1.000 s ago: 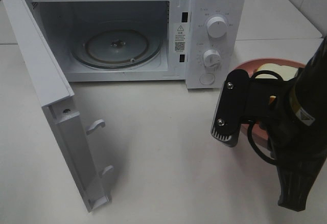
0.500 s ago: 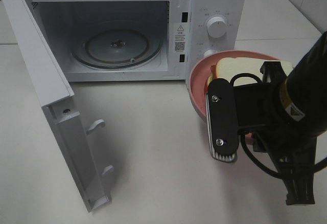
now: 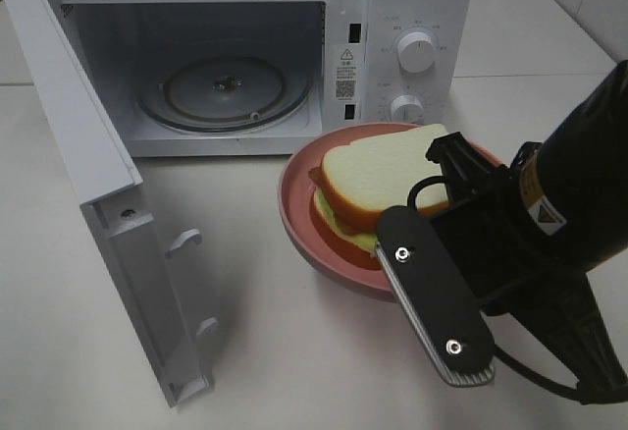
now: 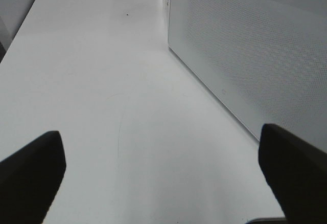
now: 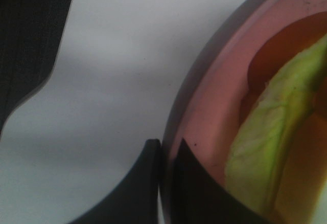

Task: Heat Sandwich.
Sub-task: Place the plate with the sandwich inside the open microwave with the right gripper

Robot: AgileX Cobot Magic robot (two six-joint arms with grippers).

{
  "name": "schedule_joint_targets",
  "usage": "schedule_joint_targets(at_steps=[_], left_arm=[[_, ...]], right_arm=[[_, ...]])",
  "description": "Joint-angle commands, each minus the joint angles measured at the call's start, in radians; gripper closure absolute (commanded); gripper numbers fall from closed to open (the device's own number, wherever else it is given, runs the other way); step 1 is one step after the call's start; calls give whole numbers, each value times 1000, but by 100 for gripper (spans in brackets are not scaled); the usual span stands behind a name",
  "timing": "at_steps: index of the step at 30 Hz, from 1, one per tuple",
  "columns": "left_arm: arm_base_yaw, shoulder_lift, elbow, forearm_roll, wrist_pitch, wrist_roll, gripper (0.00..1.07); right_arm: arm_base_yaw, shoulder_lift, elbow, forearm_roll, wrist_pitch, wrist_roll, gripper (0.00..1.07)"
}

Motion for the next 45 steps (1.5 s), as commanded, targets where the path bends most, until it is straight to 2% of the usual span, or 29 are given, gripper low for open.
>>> schedule_joint_targets(at_steps=[1, 18, 31, 38, 45], left_arm=[[0, -26, 4, 0, -8, -3, 10], [0, -26, 4, 0, -8, -3, 10], [0, -26, 4, 0, -8, -3, 10], [0, -26, 4, 0, -8, -3, 10], [0, -26, 4, 0, -8, -3, 10]], right_arm=[[3, -6, -1, -7, -25, -69, 105], [-1, -6, -1, -11, -79, -82, 107], [-1, -4, -1, 0, -134, -224, 107], [-80, 45, -1, 72, -174, -306, 107], [-82, 80, -39, 75, -199, -310, 107]])
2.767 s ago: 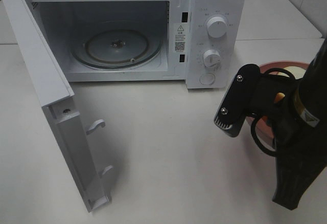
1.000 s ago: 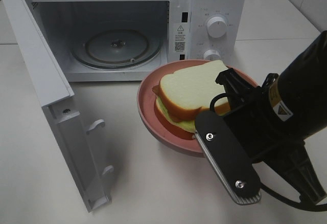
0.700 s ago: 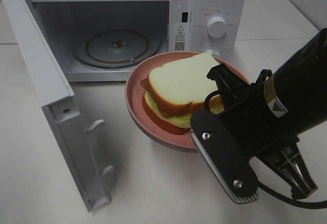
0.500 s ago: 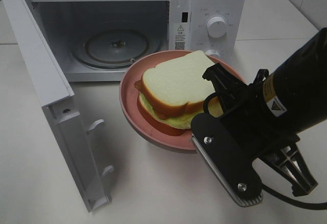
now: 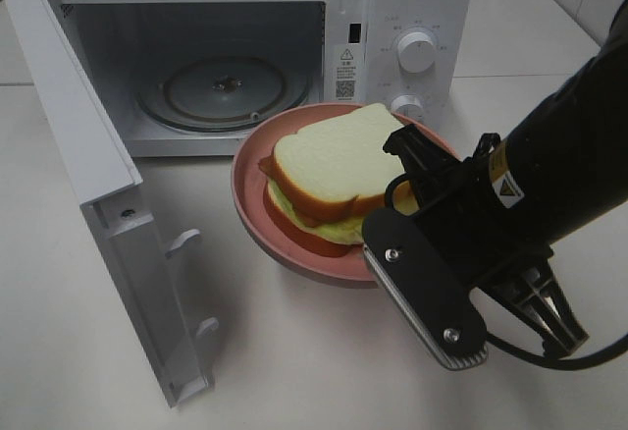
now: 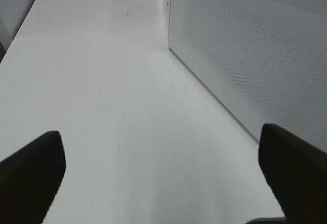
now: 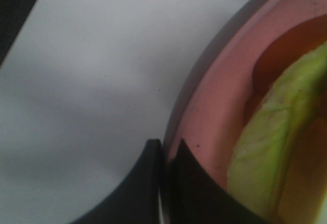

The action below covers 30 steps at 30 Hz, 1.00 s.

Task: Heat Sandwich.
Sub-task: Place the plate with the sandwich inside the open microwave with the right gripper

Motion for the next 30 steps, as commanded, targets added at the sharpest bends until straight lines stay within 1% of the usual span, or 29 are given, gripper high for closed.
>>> schedule_joint_targets(at_steps=[1, 10, 14, 16, 19, 21, 24, 30], left_arm=[[0, -26, 4, 0, -8, -3, 10], [0, -26, 4, 0, -8, -3, 10], [0, -26, 4, 0, -8, -3, 10], [0, -26, 4, 0, -8, -3, 10], [0, -26, 4, 0, -8, -3, 10], [0, -26, 4, 0, -8, -3, 10], [0, -26, 4, 0, -8, -3, 10], [0, -26, 4, 0, -8, -3, 10]], right_arm=[[-5, 36, -52, 1, -35, -14, 107], [-5, 141, -128, 19, -35, -42, 107], [-5, 213, -200, 83, -35, -134, 107], [-5, 224, -211, 82, -35, -138, 107], [-31, 263, -261, 82, -30, -155, 107], [-38, 272, -271, 83, -22, -163, 107], [-65, 313, -318, 111, 8, -204, 107], [-86, 347, -370, 132, 20, -241, 107]])
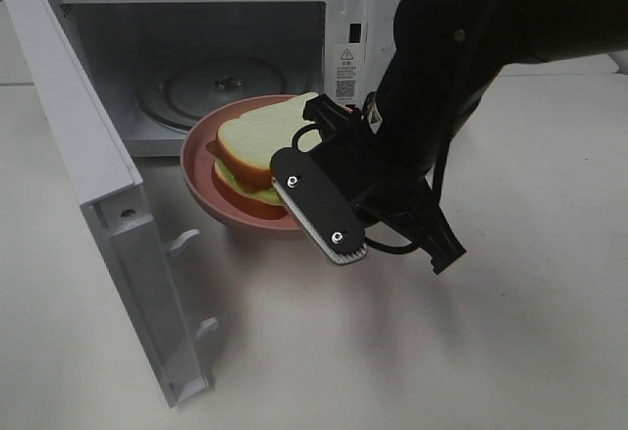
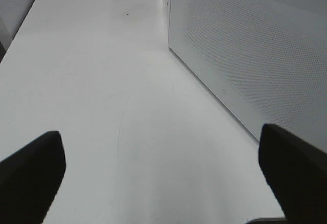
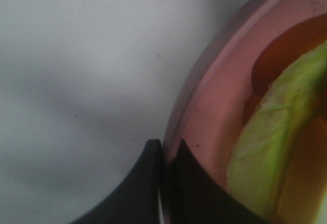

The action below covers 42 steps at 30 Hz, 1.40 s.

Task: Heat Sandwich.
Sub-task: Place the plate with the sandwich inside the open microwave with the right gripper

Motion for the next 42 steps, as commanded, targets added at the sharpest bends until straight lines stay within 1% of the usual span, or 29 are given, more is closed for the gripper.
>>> schedule_joint_targets(at_steps=[1, 3, 11, 18, 34, 42], left_arm=[[0, -26, 4, 0, -8, -3, 10], [0, -26, 4, 0, -8, -3, 10], [0, -26, 4, 0, -8, -3, 10], [0, -26, 4, 0, -8, -3, 10], [0, -26, 4, 0, -8, -3, 10], [0, -26, 4, 0, -8, -3, 10]], right_arm=[[-10, 17, -44, 13, -7, -37, 107], [-10, 39, -78, 13, 13, -51, 107], [-10, 86, -148, 15, 26, -55, 107], [-10, 157, -259, 15, 91, -58, 107], [-10, 253, -418, 20, 170, -57, 107], [-10, 300, -497, 23, 201, -14, 107]])
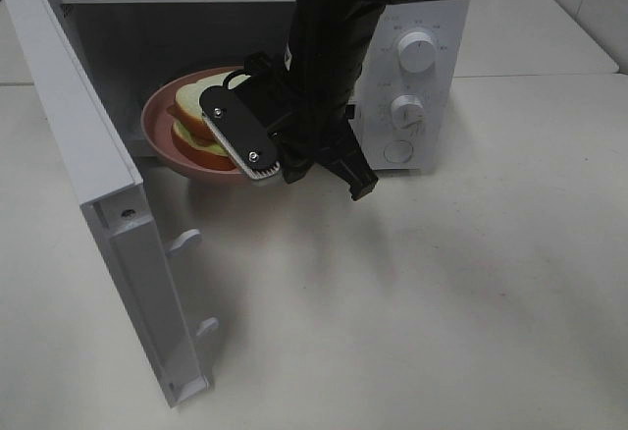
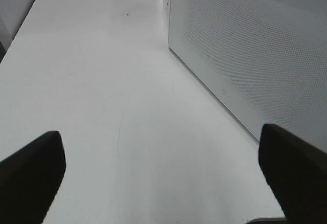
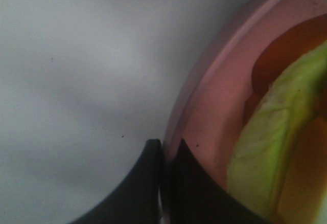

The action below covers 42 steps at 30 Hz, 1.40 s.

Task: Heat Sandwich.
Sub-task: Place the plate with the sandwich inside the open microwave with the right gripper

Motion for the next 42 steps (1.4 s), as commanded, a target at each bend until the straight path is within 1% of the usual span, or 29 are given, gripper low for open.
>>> schedule_joint_targets(at_steps=[1, 5, 8, 9, 10, 12, 13, 20, 23, 25, 33, 42], left_arm=[[0, -26, 4, 0, -8, -3, 10], [0, -26, 4, 0, -8, -3, 10], [0, -26, 4, 0, -8, -3, 10], [0, -26, 4, 0, -8, -3, 10], [0, -26, 4, 0, -8, -3, 10], [0, -26, 4, 0, -8, -3, 10], [0, -26, 4, 0, -8, -3, 10], [0, -26, 4, 0, -8, -3, 10], [0, -26, 4, 0, -8, -3, 10], [0, -26, 4, 0, -8, -3, 10], [0, -26, 4, 0, -8, -3, 10], [0, -26, 4, 0, -8, -3, 10]], right_arm=[[0, 26, -53, 7, 6, 41, 107], [0, 48, -90, 6, 27, 65, 107], [0, 73, -141, -3, 50, 90, 106], [0, 89, -174, -3, 70, 101, 106], [0, 89, -174, -3, 70, 101, 106], [0, 110, -210, -3, 86, 123, 106], [0, 127, -243, -3, 102, 137, 105], [0, 175, -314, -11, 114, 186, 105], [0, 211, -371, -26, 139, 221, 105], [0, 220, -381, -29, 144, 227, 105], [0, 289, -495, -32, 153, 302, 104], [0, 345, -577, -64, 149, 369, 103]])
